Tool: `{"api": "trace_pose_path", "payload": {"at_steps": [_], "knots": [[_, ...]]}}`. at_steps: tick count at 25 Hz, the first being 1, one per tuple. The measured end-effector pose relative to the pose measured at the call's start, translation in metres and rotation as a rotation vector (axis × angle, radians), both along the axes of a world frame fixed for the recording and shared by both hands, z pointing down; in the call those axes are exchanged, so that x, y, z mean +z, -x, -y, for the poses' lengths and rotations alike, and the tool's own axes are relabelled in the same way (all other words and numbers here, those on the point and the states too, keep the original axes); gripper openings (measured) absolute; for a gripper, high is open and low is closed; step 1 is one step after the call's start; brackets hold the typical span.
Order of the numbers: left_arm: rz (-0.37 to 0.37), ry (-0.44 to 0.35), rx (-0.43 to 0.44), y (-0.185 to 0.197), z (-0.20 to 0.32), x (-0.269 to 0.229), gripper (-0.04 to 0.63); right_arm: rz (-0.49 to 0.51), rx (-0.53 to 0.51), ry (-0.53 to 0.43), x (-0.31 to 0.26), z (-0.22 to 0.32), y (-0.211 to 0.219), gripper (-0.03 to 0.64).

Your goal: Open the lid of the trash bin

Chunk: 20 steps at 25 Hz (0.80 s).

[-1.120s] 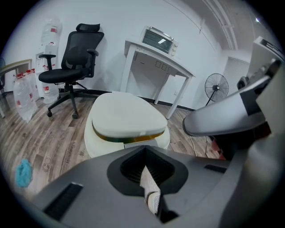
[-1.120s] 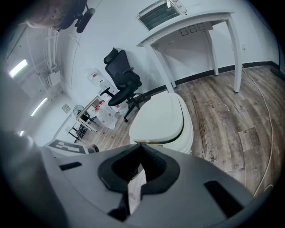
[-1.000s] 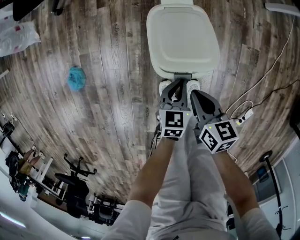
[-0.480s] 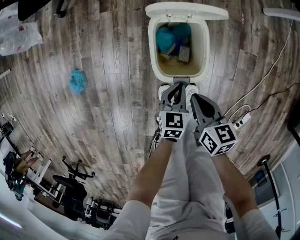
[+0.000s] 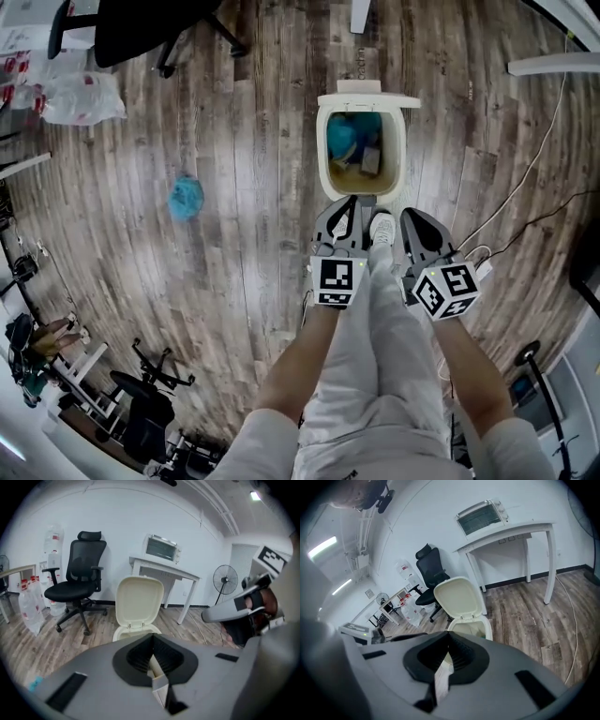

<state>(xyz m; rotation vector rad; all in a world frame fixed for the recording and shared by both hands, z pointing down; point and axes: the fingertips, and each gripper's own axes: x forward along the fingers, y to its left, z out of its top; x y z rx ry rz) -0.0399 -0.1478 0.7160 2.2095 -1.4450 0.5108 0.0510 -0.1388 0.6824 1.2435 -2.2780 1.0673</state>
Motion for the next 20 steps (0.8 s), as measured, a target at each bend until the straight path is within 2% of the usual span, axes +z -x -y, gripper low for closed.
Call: {"api": "trace_pose_path", "payload": {"at_steps": [6,8,13,20], "knots": [[-0.034,-0.158,-0.049,0.035,0.023,-0.139,0.0,0.029,0.045,-0.094,-0.098,0.03,-0.009,0.016],[-0.059,-0.207,-0.084,0.049,0.029,-0.186,0.0,0.039,0.053,-0.149,-0.139,0.044,-0.014,0.017],[-0.068,-0.321,-0.141,0.083,0.031,-0.295,0.001,0.026,0.046,-0.298,-0.243,0.062,-0.031,0.016],[-0.09,-0.473,-0.18,0.111,0.029,-0.437,0.0,0.03,0.099,-0.463,-0.388,0.064,-0.067,0.016]]}}
